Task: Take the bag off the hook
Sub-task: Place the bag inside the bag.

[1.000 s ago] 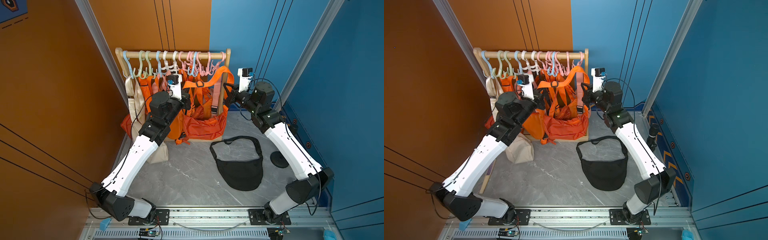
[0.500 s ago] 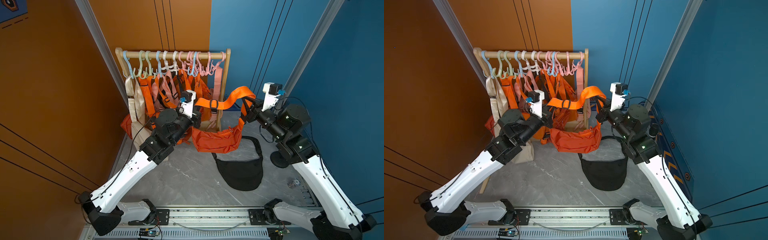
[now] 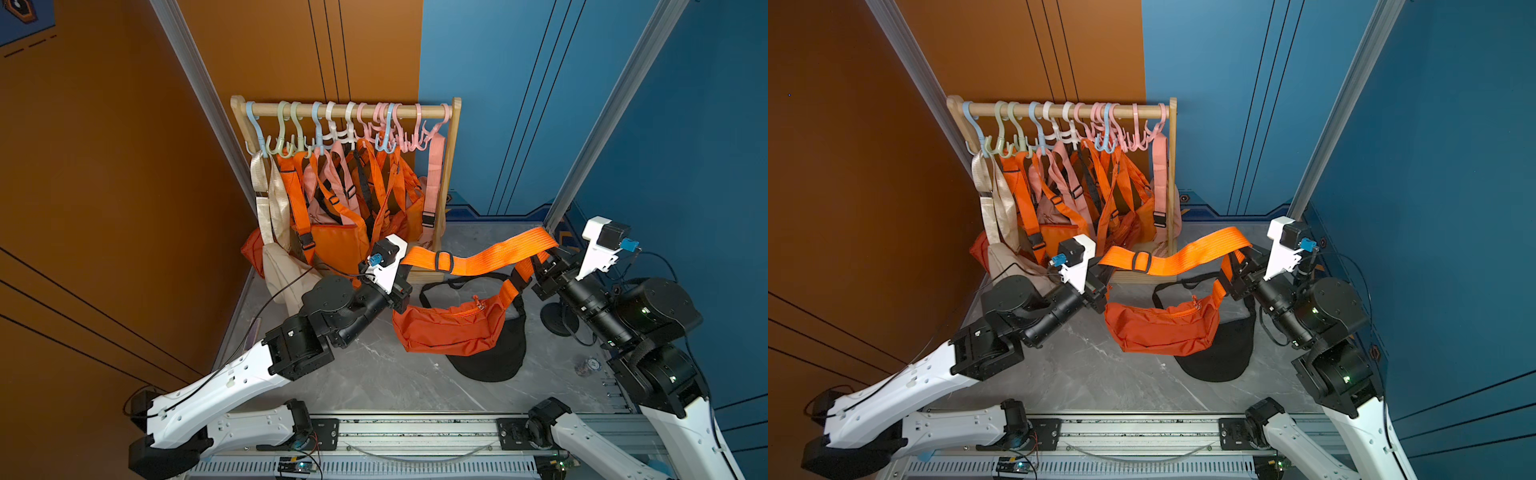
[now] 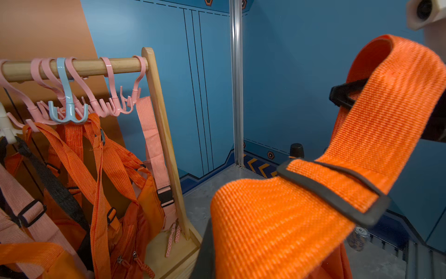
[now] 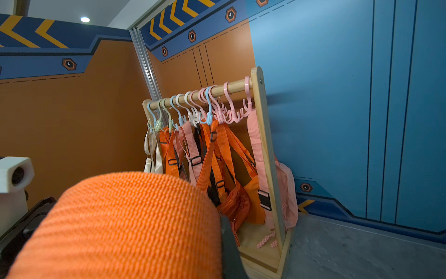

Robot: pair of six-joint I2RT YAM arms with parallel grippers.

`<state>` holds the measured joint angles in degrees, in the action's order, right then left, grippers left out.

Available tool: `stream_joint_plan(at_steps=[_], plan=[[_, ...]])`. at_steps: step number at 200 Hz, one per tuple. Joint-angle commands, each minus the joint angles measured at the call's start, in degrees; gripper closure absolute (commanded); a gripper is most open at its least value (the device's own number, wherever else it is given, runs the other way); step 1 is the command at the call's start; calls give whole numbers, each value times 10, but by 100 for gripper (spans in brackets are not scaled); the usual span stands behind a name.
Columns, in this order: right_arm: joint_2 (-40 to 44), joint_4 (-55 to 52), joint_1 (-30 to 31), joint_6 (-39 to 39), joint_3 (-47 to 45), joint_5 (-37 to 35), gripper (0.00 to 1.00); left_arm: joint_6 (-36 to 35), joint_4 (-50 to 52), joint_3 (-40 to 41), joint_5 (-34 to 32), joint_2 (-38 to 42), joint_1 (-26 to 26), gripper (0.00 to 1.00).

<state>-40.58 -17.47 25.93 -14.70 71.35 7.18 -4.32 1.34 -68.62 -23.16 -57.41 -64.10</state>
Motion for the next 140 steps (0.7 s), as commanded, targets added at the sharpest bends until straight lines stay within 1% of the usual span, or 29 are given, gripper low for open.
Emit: stream_joint_plan(at_steps=[1, 24, 38, 45, 48, 61, 82, 99, 118, 133, 140], plan=[[40, -46, 4, -10, -19, -8, 100, -12, 0, 41, -87, 25, -45, 100], [73, -92, 4, 3, -38, -17, 100, -8, -14, 86, -153, 44, -94, 100], [98, -112, 4, 3, -51, -20, 100, 0, -23, 116, -177, 54, -122, 100], [111, -120, 4, 2, -60, -22, 100, 4, -24, 125, -179, 57, -136, 100], [117, -123, 4, 2, -62, -23, 100, 5, -25, 128, -199, 57, -141, 100], [141, -138, 4, -4, -79, -27, 100, 12, -28, 140, -222, 59, -169, 100], [176, -162, 3, -15, -109, -42, 100, 40, -41, 168, -253, 53, -197, 100], [203, -176, 3, -21, -143, -61, 100, 80, -45, 193, -259, 44, -198, 100], [228, -171, 3, -33, -191, -73, 100, 105, -66, 222, -279, 32, -194, 100], [237, -169, 3, -41, -224, -86, 100, 141, -64, 237, -275, 25, -174, 100], [238, -167, 3, -43, -237, -93, 100, 161, -57, 242, -269, 21, -156, 100]])
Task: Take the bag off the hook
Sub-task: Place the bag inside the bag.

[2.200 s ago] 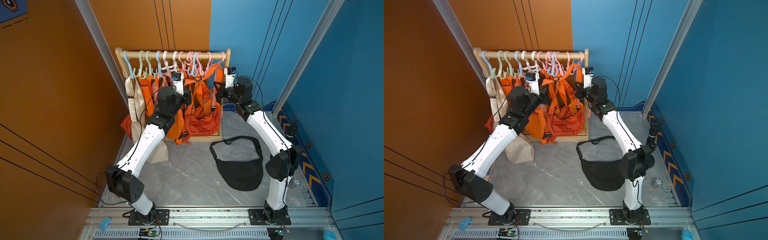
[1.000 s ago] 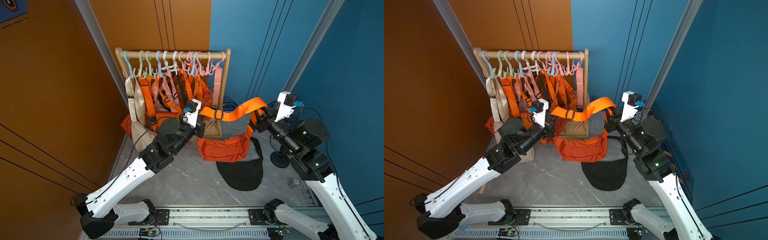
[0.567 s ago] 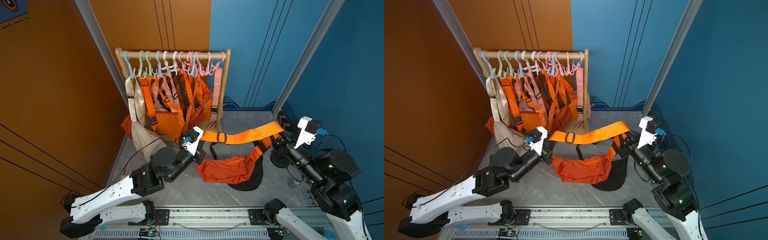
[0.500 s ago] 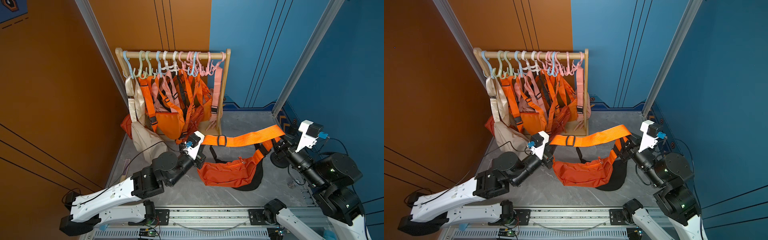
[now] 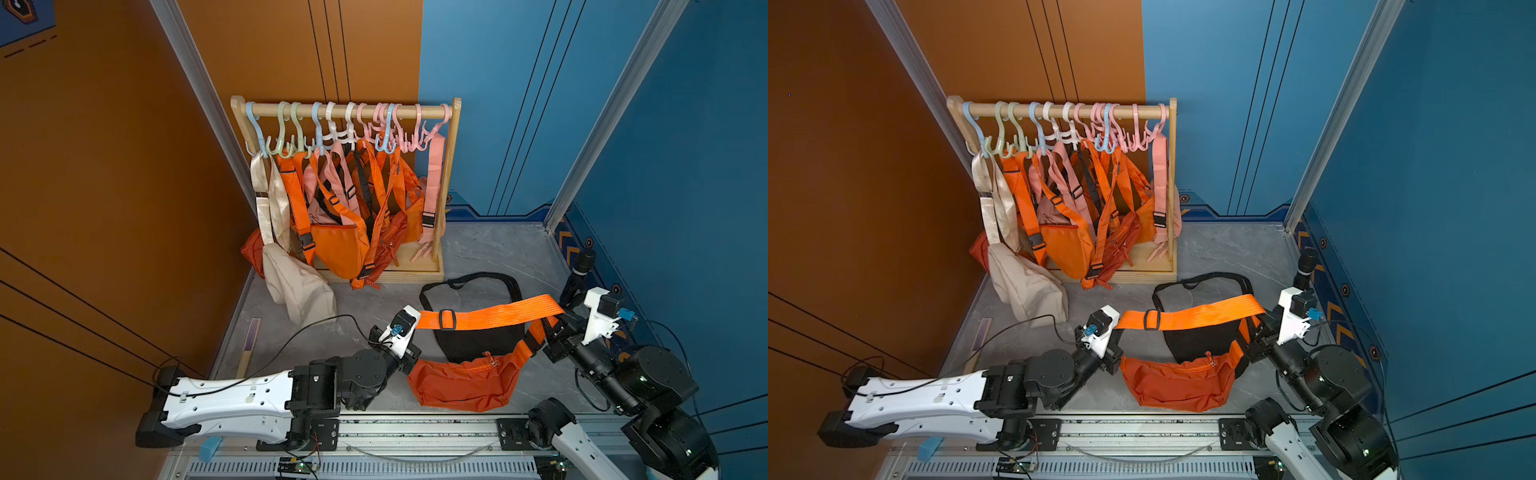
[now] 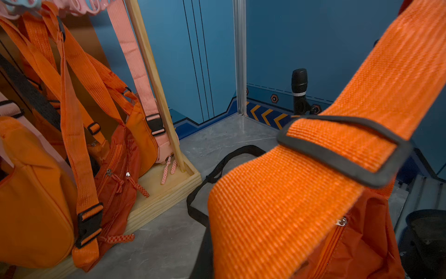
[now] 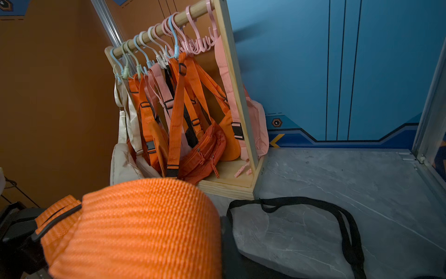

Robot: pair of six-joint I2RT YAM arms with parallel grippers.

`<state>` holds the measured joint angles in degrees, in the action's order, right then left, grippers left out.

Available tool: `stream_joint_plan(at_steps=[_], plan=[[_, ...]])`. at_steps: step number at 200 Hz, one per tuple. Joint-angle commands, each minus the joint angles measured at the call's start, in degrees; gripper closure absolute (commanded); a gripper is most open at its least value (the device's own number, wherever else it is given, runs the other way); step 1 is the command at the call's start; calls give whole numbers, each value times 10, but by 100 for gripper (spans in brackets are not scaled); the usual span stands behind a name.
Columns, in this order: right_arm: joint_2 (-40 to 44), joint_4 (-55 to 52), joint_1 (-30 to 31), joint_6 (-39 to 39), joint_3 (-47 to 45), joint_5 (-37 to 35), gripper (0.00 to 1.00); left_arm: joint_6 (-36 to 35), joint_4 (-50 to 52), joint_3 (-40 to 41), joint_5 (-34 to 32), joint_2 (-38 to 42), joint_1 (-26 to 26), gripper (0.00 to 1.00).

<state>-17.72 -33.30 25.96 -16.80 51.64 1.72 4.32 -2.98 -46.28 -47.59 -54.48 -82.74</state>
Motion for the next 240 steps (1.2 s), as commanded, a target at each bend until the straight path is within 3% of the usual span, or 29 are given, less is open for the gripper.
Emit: stream_joint_plan(at_steps=[1, 26, 63, 130, 240], plan=[[9, -8, 3, -23, -42, -40, 100, 77, -12, 19, -22, -9, 33, 100], [1, 7, 3, -32, -82, -76, 100, 128, -5, 37, 33, -35, 99, 100], [-56, 43, 2, -51, -124, -163, 100, 149, -45, 50, 101, -90, 165, 100], [-204, 174, -2, -44, -157, -212, 100, 149, -108, 16, 177, -215, 264, 100], [-454, 326, -100, -48, -137, -141, 92, 181, -171, -74, 287, -415, 359, 100]])
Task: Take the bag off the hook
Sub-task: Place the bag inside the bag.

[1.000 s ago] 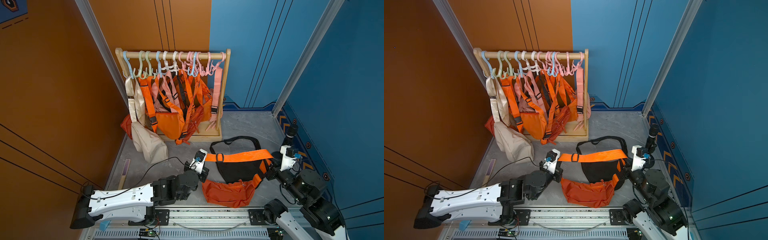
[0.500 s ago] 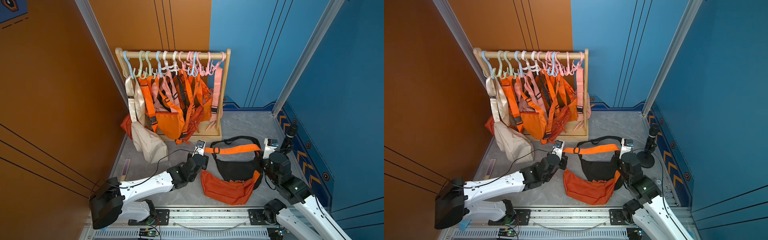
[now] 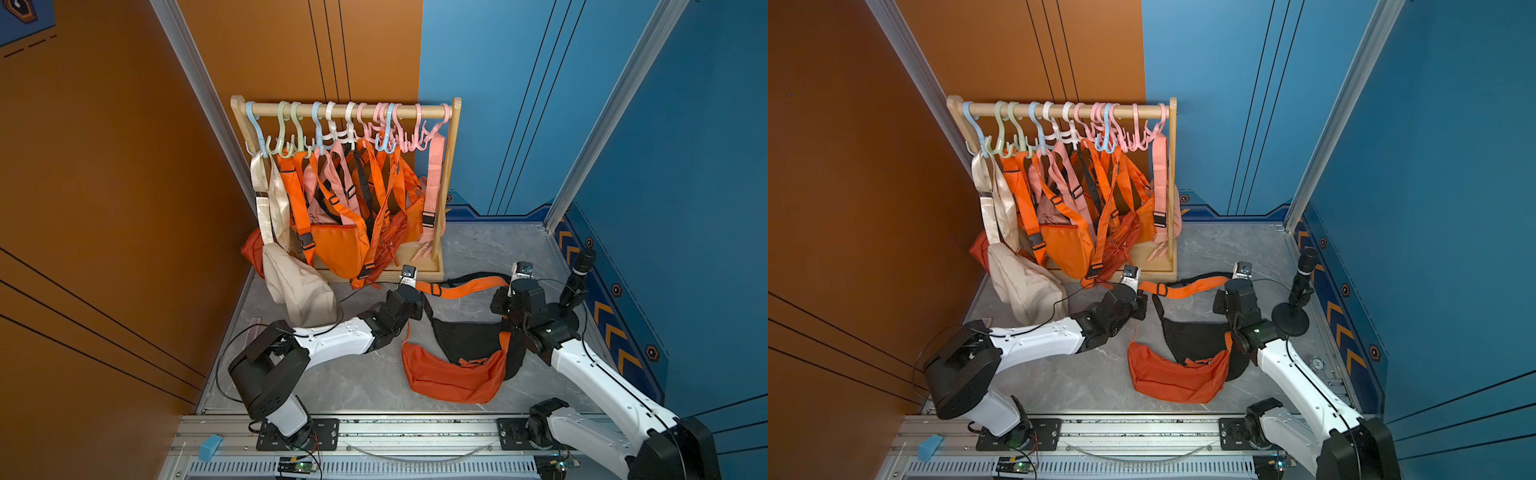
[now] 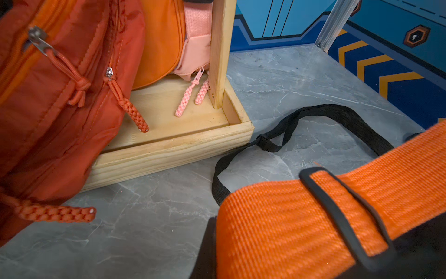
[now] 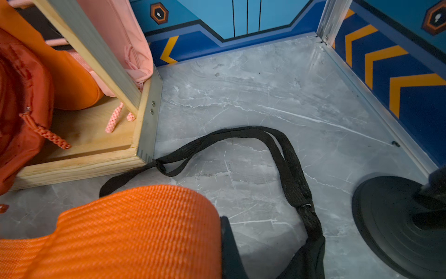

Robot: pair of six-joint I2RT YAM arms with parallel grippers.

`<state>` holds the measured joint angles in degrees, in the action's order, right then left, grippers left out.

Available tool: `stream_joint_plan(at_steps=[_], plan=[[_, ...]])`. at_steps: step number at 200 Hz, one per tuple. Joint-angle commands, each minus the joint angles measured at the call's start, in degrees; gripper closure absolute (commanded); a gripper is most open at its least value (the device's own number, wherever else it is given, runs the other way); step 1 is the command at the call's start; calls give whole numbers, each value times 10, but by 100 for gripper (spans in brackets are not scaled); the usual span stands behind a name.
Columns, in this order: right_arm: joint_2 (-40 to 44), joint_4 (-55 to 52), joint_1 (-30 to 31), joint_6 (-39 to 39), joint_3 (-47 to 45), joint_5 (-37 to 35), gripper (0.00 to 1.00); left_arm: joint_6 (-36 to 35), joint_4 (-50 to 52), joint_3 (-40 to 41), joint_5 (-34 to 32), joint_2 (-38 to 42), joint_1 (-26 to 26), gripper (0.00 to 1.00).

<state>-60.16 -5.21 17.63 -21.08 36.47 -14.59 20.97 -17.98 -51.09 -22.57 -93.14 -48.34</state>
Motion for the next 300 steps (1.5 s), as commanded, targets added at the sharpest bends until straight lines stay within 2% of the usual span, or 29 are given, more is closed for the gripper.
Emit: stream_joint_plan(at_steps=[1, 20, 44, 74, 88, 103, 119, 141, 177, 182, 191, 263, 300], plan=[[-31, 46, -18, -5, 15, 23, 92, 15, -21, -26, 37, -29, 15, 100], [-59, 57, -26, -7, 20, 28, 87, 17, -28, -40, 48, -58, 20, 98], [-92, 73, -37, -11, 19, 36, 79, 21, -35, -57, 60, -90, 23, 75], [-126, 87, -51, -22, 18, 46, 67, 27, -44, -75, 82, -127, 30, 61], [-141, 93, -58, -26, 18, 49, 57, 29, -45, -76, 89, -142, 32, 57], [-156, 95, -64, -30, 22, 51, 39, 33, -47, -96, 98, -155, 37, 53], [-174, 94, -75, -40, 29, 63, 22, 37, -48, -101, 107, -164, 40, 40], [-198, 91, -90, -50, 39, 91, 0, 38, -51, -104, 119, -168, 41, 31], [-195, 89, -92, -47, 41, 96, 0, 40, -97, -64, 126, -144, 42, 17], [-192, 87, -92, -47, 41, 95, 0, 41, -104, -57, 127, -138, 42, 9], [-184, 84, -92, -46, 41, 92, 0, 42, -113, -46, 127, -126, 41, 6], [-104, 44, -92, -50, 42, 90, 0, 38, -116, 29, 139, -17, 25, 5], [-55, 17, -84, -49, 44, 91, 0, 29, -116, 72, 116, 61, 11, 8]])
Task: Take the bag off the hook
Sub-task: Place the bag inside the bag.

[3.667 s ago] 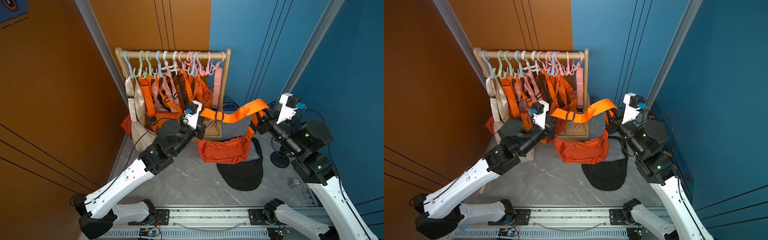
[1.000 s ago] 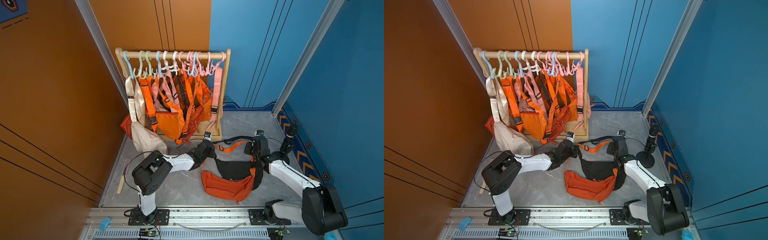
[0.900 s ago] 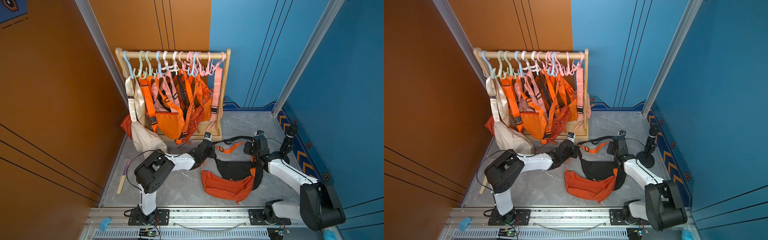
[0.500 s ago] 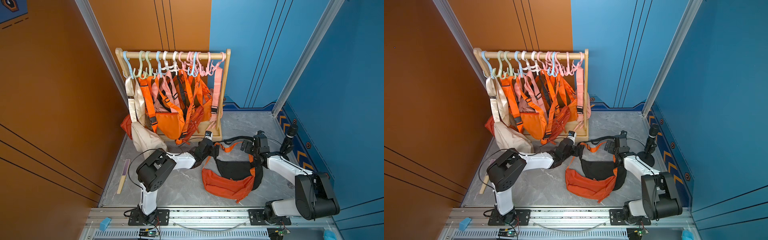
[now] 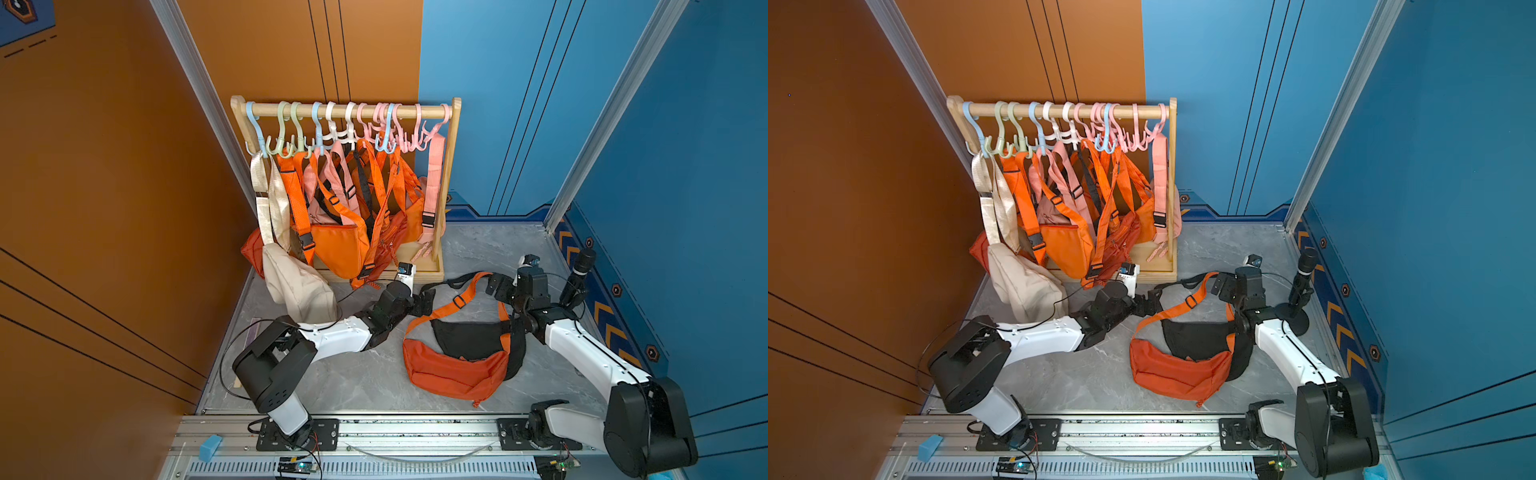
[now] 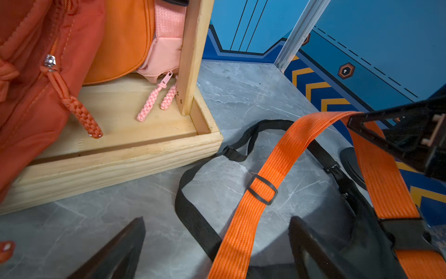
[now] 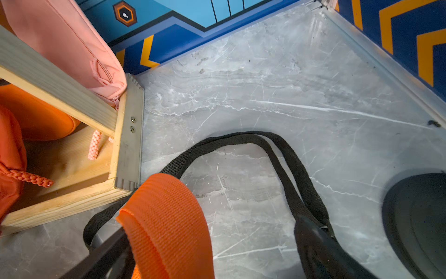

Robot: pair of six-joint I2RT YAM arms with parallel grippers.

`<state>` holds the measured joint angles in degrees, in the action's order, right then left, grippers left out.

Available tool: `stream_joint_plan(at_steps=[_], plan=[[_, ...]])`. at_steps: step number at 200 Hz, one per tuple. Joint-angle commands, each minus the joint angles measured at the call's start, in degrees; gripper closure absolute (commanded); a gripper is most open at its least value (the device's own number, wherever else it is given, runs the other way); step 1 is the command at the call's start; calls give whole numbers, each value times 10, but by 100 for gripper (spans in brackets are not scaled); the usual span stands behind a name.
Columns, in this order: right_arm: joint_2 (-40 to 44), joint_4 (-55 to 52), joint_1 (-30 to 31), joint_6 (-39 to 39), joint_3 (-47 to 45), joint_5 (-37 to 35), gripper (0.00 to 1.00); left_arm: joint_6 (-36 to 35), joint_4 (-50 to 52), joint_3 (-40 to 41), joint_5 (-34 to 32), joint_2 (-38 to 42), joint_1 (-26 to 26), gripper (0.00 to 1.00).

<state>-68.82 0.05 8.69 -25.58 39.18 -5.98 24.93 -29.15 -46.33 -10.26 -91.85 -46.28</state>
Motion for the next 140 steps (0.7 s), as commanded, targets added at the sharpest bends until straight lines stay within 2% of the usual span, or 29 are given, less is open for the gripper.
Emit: stream_joint_plan(at_steps=[1, 41, 46, 59, 140], plan=[[33, -36, 6, -4, 17, 5, 0, -10, -5, 26, -7, 51, -9, 8], [72, -88, 9, 9, 33, 1, 0, -34, 68, 26, -23, 143, -9, 13], [77, -94, 10, 10, 34, 0, 0, -37, 82, 23, -27, 157, -8, 17], [86, -112, 11, 16, 39, -3, 0, -44, 113, 14, -34, 181, -4, 18], [59, -261, 25, 46, 65, 16, 0, -47, 194, 19, -40, 296, 6, 16]])
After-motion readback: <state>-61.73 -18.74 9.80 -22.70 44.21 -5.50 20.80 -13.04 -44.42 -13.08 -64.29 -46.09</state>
